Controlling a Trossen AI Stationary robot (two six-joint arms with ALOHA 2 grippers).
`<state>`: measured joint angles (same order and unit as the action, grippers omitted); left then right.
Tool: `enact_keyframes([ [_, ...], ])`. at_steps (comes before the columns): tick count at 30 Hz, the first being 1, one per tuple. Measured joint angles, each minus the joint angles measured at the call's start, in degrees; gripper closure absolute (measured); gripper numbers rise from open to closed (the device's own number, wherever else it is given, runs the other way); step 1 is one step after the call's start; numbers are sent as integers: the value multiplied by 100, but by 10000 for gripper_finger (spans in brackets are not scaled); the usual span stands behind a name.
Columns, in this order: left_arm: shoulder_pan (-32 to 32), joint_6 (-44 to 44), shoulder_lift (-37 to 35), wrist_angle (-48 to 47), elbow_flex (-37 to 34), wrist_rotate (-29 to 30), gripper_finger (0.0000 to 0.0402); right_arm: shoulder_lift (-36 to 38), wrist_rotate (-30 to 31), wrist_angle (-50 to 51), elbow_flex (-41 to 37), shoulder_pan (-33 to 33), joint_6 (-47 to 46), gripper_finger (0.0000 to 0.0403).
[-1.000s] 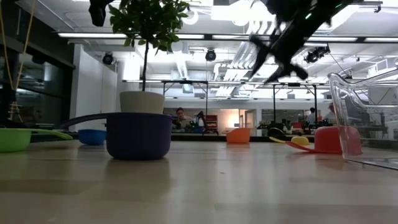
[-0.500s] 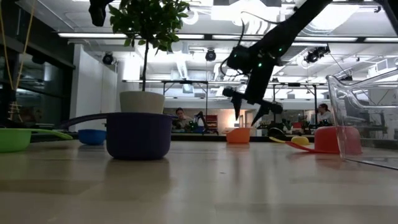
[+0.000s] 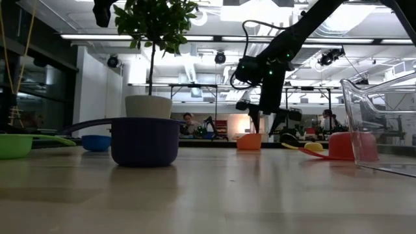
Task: Nest measuring cups in basket
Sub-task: Stack the orange measuring cup on top of the dark blue measuring cup
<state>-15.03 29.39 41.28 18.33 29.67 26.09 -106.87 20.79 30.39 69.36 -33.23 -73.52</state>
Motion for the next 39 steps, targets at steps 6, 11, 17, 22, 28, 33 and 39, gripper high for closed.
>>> enact_keyframes([
  [6,-1,0,0,0,0,0,229,-19,4,-61,0,0,26,264],
  [11,-1,43,0,0,0,0,229,-107,-170,-41,-7,-24,40,301],
  [17,-4,54,2,79,0,0,229,-121,-212,-41,-9,-36,716,392],
  [22,-4,50,2,140,2,0,229,134,-330,5,-11,-55,1610,396],
  [28,-4,49,1,138,2,3,229,1045,-372,422,-11,70,3057,400],
  [33,1,43,2,133,2,8,229,1825,-1122,640,-11,290,3822,401],
  [39,1,37,2,128,2,17,229,2349,-1936,731,-11,1277,3487,402],
])
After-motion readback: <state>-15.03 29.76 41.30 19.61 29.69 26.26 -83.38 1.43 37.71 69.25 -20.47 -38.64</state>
